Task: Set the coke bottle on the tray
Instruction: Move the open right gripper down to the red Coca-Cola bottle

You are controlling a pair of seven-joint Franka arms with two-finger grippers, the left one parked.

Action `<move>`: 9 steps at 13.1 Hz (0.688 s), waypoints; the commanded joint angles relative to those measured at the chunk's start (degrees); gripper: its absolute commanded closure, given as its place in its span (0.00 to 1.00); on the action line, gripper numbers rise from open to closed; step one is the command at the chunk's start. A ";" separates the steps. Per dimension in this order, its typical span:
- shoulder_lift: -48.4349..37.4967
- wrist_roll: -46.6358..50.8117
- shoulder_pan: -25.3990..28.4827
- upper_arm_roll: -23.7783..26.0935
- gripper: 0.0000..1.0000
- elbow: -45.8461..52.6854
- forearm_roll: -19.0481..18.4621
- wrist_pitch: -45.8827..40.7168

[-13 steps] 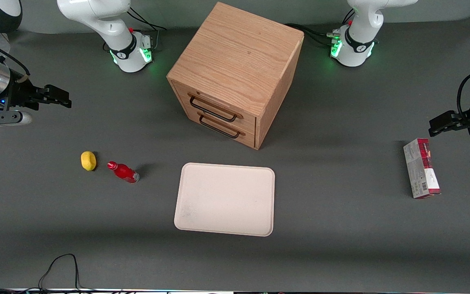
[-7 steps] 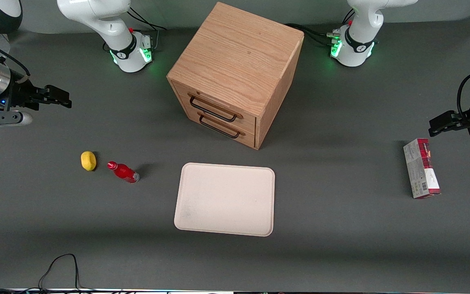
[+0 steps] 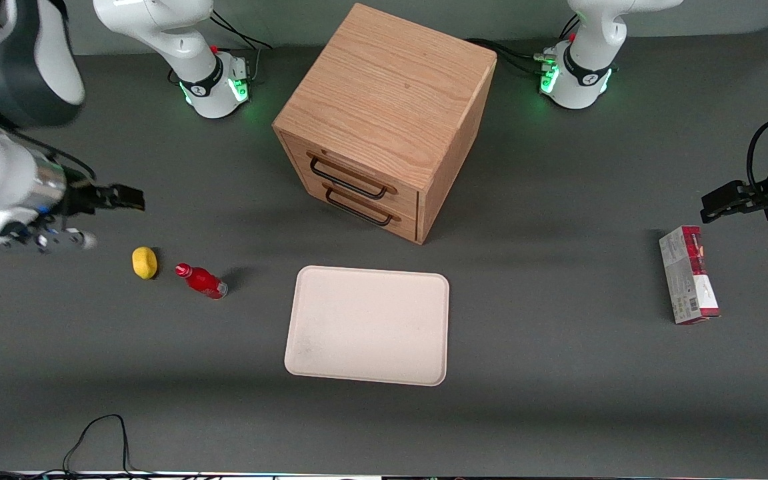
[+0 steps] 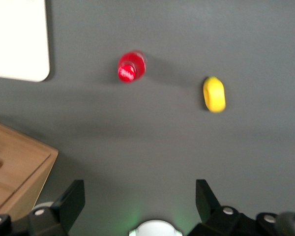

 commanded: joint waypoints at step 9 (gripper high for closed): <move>12.25 1.46 1.53 0.34 0.00 -3.86 0.25 18.96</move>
